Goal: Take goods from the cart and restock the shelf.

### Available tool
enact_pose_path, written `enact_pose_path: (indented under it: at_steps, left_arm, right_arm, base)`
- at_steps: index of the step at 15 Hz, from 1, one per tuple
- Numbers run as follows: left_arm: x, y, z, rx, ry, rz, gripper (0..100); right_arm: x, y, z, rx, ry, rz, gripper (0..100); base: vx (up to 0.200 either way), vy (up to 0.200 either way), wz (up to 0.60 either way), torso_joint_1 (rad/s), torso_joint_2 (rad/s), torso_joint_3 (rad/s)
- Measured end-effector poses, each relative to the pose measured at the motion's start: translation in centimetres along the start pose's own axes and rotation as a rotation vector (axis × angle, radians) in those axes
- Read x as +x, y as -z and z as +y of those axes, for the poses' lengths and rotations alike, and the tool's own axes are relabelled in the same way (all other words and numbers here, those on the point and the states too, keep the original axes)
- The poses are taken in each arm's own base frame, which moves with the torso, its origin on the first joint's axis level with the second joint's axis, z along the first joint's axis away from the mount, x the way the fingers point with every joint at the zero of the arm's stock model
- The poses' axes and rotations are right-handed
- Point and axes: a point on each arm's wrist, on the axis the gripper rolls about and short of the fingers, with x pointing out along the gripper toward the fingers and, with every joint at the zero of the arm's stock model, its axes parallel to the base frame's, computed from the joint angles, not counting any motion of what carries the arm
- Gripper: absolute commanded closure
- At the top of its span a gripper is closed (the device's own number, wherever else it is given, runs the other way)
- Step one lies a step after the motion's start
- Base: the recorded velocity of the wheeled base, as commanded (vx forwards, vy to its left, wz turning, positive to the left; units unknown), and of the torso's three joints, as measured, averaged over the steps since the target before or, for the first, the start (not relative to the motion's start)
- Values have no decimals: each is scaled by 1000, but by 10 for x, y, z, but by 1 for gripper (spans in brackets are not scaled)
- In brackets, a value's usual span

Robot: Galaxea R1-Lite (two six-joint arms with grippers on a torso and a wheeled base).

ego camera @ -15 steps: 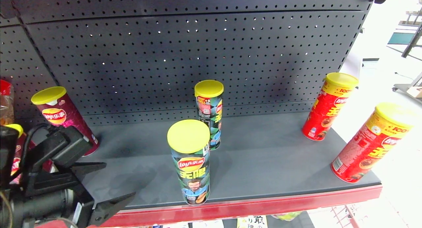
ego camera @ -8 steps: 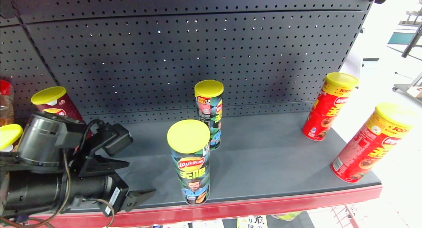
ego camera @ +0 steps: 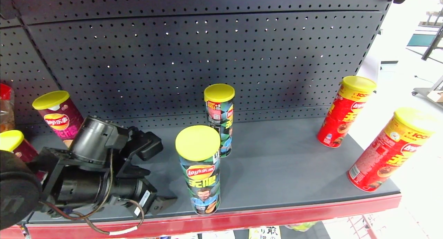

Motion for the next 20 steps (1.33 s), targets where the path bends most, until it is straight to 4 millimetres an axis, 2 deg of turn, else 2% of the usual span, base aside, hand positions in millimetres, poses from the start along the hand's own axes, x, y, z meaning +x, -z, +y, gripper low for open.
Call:
enact_pose_path:
  at_steps: [5,20]
  left_arm:
    - [12,-3,2,1,5,29,0]
    - [28,-17,1,18,8,33,0]
  right_arm:
    - [0,0,0,0,0,0,0]
    - [0,0,0,0,0,0,0]
  base:
    - [0,0,0,0,0,0]
    - [0,0,0,0,0,0]
